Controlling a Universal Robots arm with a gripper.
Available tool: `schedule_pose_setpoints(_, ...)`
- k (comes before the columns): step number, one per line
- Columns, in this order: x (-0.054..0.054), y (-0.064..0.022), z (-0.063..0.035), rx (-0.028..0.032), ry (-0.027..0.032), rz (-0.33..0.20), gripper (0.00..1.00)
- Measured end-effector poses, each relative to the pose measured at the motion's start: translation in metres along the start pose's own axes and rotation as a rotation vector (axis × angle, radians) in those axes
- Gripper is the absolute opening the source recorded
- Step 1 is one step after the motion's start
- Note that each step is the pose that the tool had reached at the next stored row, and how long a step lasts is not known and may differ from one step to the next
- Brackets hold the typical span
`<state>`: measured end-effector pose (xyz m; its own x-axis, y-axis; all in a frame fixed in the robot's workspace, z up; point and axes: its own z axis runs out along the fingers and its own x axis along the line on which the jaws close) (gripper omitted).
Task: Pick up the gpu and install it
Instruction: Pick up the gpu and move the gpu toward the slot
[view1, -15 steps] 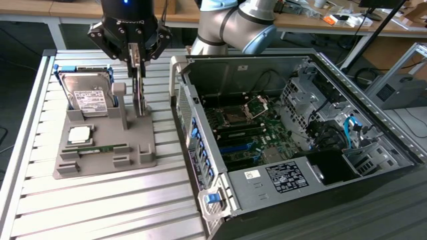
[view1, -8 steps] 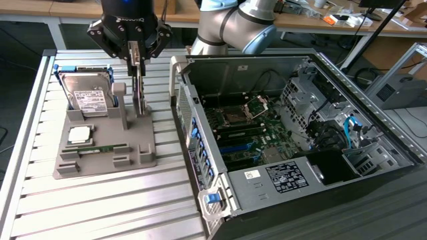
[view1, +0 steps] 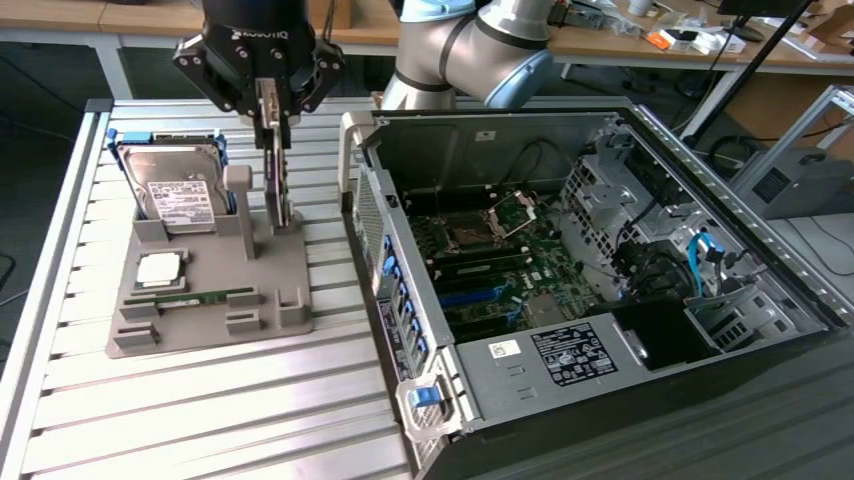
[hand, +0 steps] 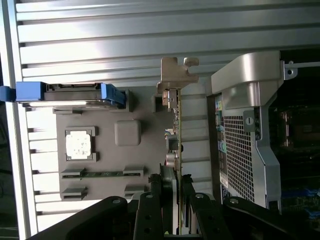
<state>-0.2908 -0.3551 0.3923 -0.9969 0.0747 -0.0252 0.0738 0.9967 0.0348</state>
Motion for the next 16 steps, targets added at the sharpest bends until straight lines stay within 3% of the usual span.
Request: schedule_pose_setpoints(16, -0.0001, 0.0001, -0.0034, -0.0013, 0.0001, 0.000, 0.27)
